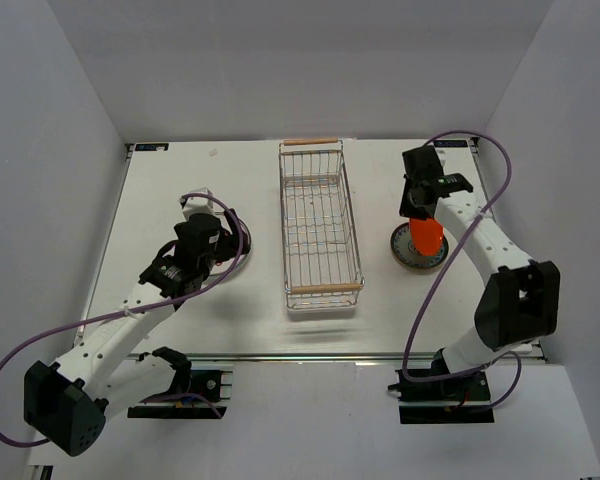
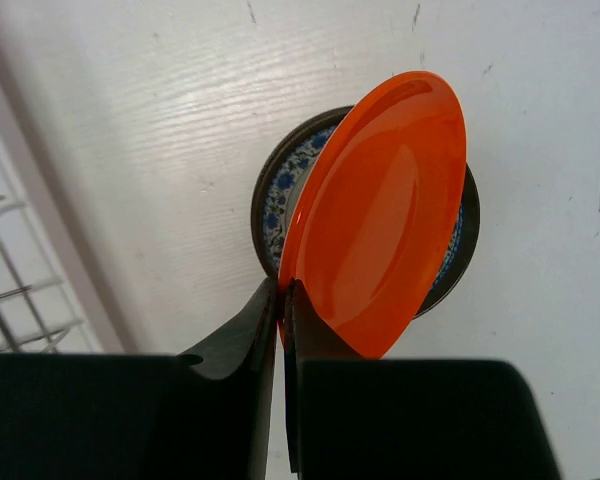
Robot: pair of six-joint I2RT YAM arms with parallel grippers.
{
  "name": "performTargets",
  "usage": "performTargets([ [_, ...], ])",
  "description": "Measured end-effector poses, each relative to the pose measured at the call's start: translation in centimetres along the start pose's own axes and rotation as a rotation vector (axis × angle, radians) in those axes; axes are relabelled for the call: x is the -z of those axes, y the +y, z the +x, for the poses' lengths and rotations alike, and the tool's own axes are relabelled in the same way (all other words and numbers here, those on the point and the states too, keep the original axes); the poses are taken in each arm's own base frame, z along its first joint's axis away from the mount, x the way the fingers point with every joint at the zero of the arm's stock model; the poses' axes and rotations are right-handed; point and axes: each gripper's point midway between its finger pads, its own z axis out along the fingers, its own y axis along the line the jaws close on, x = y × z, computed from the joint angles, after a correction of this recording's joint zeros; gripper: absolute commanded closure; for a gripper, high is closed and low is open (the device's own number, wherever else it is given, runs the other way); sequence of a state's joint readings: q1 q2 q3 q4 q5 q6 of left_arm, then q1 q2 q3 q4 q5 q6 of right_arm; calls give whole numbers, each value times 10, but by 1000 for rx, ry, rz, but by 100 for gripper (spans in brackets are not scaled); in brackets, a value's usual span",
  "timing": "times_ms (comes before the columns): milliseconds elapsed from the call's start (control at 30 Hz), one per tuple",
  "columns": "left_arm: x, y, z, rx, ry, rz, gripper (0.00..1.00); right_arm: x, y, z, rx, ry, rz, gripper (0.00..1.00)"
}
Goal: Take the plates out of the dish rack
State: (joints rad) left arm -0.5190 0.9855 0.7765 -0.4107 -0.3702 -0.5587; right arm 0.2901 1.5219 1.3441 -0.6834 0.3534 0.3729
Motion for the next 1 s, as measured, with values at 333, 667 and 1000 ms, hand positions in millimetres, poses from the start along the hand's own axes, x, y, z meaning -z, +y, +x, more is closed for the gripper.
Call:
performTargets([
  [333,-2,1,1,2,3,-11,2,-49,-7,40,35,157,97,100],
  [667,-3,4,5,-3,15,-26,2,-55,-2,50,20,198,87,47],
  [1000,-3,8,8,-1,28,-46,2,-36,4,34,-15,141,28,11],
])
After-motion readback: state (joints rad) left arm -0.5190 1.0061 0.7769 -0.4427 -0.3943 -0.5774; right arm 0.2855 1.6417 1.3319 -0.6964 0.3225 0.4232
